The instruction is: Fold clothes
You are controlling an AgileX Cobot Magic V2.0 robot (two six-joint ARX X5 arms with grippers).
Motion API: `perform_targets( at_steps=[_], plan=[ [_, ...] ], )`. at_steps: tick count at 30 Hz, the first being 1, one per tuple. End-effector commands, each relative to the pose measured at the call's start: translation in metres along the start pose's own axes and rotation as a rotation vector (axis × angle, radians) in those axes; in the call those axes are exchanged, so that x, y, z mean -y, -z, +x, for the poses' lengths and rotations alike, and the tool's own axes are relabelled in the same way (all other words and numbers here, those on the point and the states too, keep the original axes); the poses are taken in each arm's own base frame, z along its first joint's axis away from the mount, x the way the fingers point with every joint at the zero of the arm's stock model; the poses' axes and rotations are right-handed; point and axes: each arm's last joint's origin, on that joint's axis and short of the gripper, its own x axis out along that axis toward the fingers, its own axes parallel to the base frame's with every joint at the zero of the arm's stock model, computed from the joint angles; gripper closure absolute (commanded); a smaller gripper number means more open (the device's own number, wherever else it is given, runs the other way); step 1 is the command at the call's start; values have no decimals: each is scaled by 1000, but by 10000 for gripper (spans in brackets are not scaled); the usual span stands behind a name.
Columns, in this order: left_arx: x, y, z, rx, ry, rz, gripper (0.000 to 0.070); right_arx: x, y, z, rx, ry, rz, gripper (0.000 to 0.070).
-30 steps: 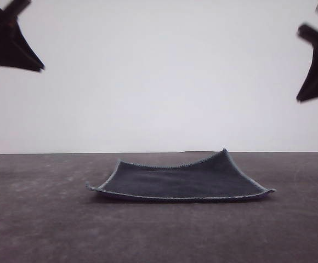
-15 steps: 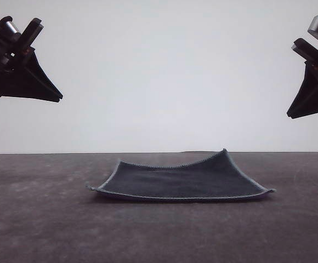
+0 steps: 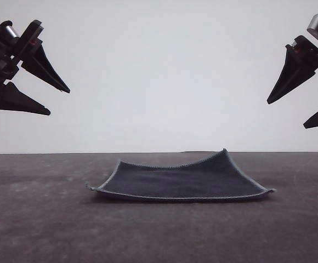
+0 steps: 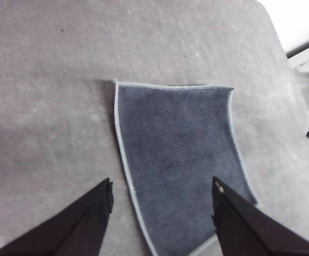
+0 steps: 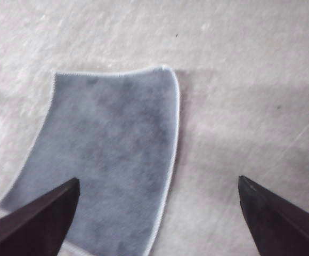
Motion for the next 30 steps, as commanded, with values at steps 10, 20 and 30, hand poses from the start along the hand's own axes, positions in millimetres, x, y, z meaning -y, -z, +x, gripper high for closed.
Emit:
perform_targets(
  at_steps=[10,20,30],
  plan=[
    [-5,-4,54,-42,64,39,347,-1,-18,32,20,-78,-34,96],
    [-37,-23,115,-115,54,-5,346,24,-50,90,-35,-89,-17,96],
    [-48,-37,166,-151,73,10,346,36,-66,137,-73,-126,-24,97]
  ],
)
